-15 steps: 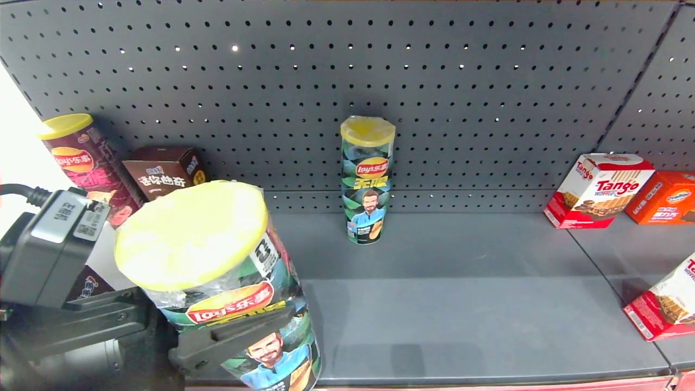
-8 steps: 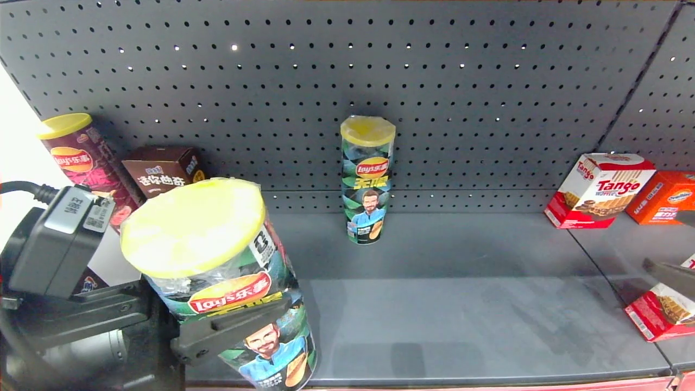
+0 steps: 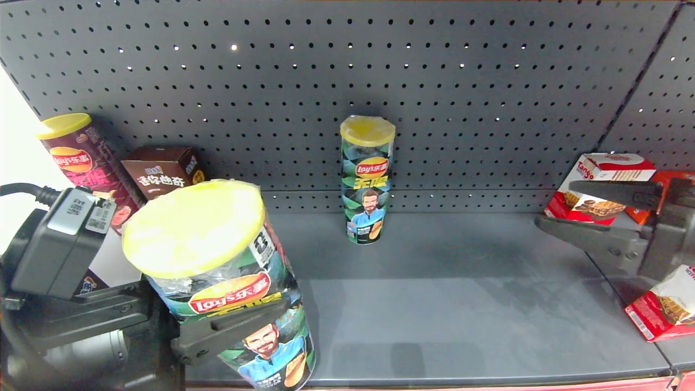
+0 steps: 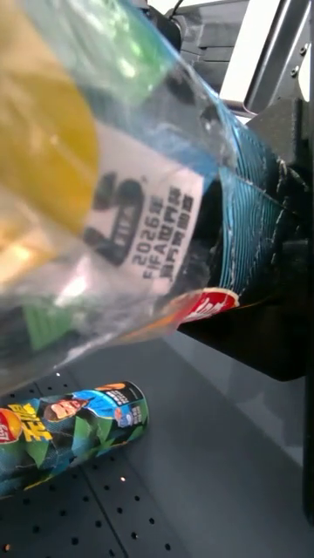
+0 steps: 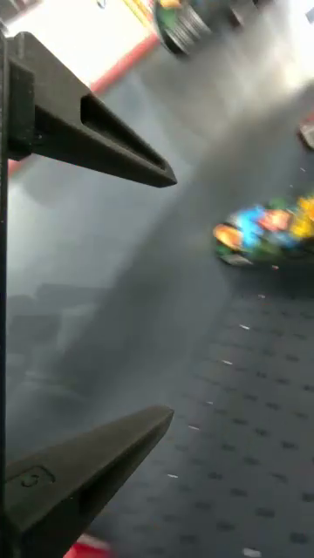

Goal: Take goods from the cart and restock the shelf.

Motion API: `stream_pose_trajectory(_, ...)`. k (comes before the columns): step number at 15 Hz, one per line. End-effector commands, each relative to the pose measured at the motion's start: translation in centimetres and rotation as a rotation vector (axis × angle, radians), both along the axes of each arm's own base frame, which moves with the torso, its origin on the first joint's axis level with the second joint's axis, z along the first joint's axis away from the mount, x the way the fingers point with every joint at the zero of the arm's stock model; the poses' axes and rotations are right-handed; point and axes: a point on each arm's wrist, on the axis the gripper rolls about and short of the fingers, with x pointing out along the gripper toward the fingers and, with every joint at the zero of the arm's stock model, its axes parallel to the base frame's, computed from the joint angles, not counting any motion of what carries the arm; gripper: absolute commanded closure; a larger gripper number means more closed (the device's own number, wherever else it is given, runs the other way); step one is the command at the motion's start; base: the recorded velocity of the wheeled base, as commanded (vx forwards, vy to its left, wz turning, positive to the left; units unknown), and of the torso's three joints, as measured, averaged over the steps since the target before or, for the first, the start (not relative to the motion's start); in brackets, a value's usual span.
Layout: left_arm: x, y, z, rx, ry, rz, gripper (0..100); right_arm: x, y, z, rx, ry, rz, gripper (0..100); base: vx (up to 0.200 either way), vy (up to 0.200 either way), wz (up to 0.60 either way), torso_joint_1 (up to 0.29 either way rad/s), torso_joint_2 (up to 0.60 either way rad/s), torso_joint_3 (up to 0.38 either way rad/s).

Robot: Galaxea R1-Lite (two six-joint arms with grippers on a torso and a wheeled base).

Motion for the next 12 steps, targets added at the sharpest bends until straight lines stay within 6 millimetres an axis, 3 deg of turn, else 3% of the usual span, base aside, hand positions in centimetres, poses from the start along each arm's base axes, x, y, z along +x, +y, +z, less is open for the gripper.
stream_pose_trajectory(1,0.0,0.0,0.0,0.0,-0.001,0.002,100,5.6,2.6,-0.8,-0.005,0.02,0.024,0,0.0,0.0,0.0,0.0,0.0,0.0)
stream_pose_trajectory(4,0.0,0.1,0.0,-0.002,0.006,0.002,100,8.7,5.1,0.7,0.008,-0.018,0.083,0,0.0,0.0,0.0,0.0,0.0,0.0)
stream_pose_trajectory(8,0.0,0.0,0.0,-0.013,0.027,0.002,100,8.9,6.1,1.4,0.007,-0.141,0.52,0,0.0,0.0,0.0,0.0,0.0,0.0)
stream_pose_trajectory(12,0.1,0.0,-0.2,-0.009,0.035,-0.003,100,10.3,6.5,0.8,0.017,-0.177,0.57,0,0.0,0.0,0.0,0.0,0.0,0.0)
